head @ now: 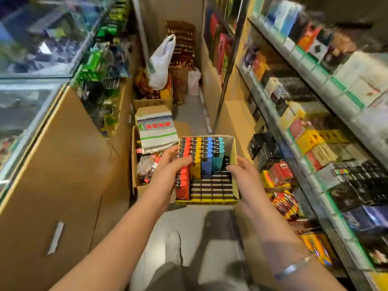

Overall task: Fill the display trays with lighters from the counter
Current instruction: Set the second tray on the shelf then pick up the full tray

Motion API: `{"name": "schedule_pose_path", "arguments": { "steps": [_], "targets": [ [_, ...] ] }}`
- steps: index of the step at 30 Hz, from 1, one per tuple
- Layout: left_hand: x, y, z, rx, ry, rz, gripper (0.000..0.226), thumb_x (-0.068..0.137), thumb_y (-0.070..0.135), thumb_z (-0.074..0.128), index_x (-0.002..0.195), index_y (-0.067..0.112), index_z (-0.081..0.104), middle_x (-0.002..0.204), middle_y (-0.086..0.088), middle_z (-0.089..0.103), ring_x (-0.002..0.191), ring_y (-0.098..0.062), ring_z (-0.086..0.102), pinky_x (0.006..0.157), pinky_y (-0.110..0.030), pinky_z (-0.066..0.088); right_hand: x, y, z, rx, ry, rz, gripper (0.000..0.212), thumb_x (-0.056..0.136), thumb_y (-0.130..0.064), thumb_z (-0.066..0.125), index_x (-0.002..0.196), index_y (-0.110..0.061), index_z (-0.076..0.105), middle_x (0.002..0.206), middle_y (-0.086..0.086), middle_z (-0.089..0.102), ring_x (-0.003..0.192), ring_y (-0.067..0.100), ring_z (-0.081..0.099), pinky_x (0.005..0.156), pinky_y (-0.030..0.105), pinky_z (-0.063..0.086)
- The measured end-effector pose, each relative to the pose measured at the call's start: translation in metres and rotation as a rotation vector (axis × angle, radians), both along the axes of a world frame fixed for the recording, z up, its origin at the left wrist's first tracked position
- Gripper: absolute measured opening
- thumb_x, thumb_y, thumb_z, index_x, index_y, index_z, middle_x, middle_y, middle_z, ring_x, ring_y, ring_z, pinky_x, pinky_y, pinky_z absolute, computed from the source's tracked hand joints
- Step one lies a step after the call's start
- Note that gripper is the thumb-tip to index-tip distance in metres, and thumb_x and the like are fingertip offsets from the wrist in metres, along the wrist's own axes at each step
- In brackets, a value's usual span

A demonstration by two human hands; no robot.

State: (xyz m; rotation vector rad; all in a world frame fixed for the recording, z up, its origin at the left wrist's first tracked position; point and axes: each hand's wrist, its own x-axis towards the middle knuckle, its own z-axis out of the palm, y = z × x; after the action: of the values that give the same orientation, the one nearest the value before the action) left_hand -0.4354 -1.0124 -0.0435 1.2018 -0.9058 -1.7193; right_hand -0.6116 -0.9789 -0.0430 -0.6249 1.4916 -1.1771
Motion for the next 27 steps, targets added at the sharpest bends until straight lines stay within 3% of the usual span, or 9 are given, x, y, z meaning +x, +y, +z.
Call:
{"name": "schedule_pose_path", "arguments": {
  "steps": [4, 7, 11, 14, 18, 22, 24, 27],
  "targets": [
    [-0.009, -0.08, 0.002, -0.031, -0.019, -0.077, 0.036, 0.084, 0.024, 0.063, 0.116, 0.035, 0.052, 0.108, 0.004, 0.068, 0.092, -0.014, 0.068, 0.075, -0.031, 0.051, -0.008, -0.075, 0.0, -0.002, -0.014, -0.016, 0.042, 0.092, -0.015, 0.051, 0.131, -0.027, 0.045, 0.109, 0.008, 0.066, 0.094, 0.024, 0.068, 0.083, 0.048, 0.055],
    [-0.019, -0.137, 0.001, -0.037, -0.015, -0.135, 0.041, 0.082, 0.022, 0.064, 0.119, 0.035, 0.051, 0.115, -0.001, 0.065, 0.098, -0.02, 0.067, 0.083, -0.039, 0.052, -0.019, -0.128, -0.001, -0.002, -0.046, 0.014, 0.051, 0.093, -0.013, 0.048, 0.135, -0.041, 0.039, 0.112, 0.007, 0.066, 0.093, 0.023, 0.069, 0.077, 0.047, 0.057],
    [-0.038, -0.202, -0.005, -0.004, 0.028, -0.179, 0.052, 0.069, 0.031, 0.07, 0.116, 0.037, 0.051, 0.115, -0.002, 0.065, 0.094, -0.021, 0.069, 0.068, -0.031, 0.055, -0.042, -0.196, -0.008, 0.107, 0.011, -0.02, 0.056, 0.092, -0.009, 0.047, 0.134, -0.046, 0.038, 0.11, 0.007, 0.066, 0.089, 0.024, 0.069, 0.071, 0.041, 0.057],
    [-0.059, -0.247, -0.016, 0.027, 0.039, -0.18, 0.052, 0.067, 0.032, 0.072, 0.115, 0.039, 0.052, 0.113, -0.002, 0.067, 0.094, -0.022, 0.069, 0.068, -0.031, 0.056, -0.065, -0.244, -0.019, 0.158, 0.004, -0.051, 0.053, 0.09, -0.013, 0.049, 0.129, -0.049, 0.042, 0.115, 0.007, 0.062, 0.097, 0.029, 0.065, 0.083, 0.05, 0.053],
    [-0.093, -0.304, -0.037, 0.049, 0.048, -0.145, 0.051, 0.072, 0.03, 0.072, 0.118, 0.038, 0.051, 0.115, -0.004, 0.066, 0.1, -0.025, 0.067, 0.082, -0.043, 0.053, -0.097, -0.308, -0.043, 0.198, -0.031, -0.009, 0.044, 0.084, -0.02, 0.05, 0.104, -0.059, 0.054, 0.111, 0.005, 0.065, 0.099, 0.029, 0.065, 0.087, 0.055, 0.05],
    [-0.123, -0.358, -0.063, 0.101, 0.04, -0.126, 0.056, 0.069, 0.032, 0.073, 0.12, 0.04, 0.05, 0.117, -0.004, 0.065, 0.098, -0.022, 0.067, 0.071, -0.032, 0.054, -0.128, -0.37, -0.078, 0.244, -0.007, -0.054, 0.048, 0.091, -0.022, 0.05, 0.128, -0.051, 0.042, 0.118, -0.003, 0.06, 0.104, 0.02, 0.059, 0.087, 0.048, 0.049],
    [-0.137, -0.384, -0.08, 0.129, 0.033, -0.14, 0.058, 0.07, 0.033, 0.072, 0.122, 0.041, 0.048, 0.118, -0.006, 0.064, 0.098, -0.022, 0.067, 0.074, -0.035, 0.054, -0.139, -0.396, -0.096, 0.231, -0.002, -0.05, 0.046, 0.092, -0.023, 0.05, 0.131, -0.046, 0.041, 0.125, -0.002, 0.057, 0.107, 0.019, 0.056, 0.09, 0.047, 0.047],
    [-0.162, -0.423, -0.108, 0.16, 0.009, -0.241, 0.061, 0.074, 0.043, 0.068, 0.129, 0.047, 0.042, 0.113, 0.001, 0.068, 0.1, -0.019, 0.067, 0.081, -0.038, 0.052, -0.156, -0.433, -0.126, 0.258, 0.003, -0.13, 0.043, 0.096, -0.022, 0.046, 0.134, -0.041, 0.04, 0.115, -0.003, 0.061, 0.095, 0.014, 0.057, 0.085, 0.041, 0.046]
  ]
}}
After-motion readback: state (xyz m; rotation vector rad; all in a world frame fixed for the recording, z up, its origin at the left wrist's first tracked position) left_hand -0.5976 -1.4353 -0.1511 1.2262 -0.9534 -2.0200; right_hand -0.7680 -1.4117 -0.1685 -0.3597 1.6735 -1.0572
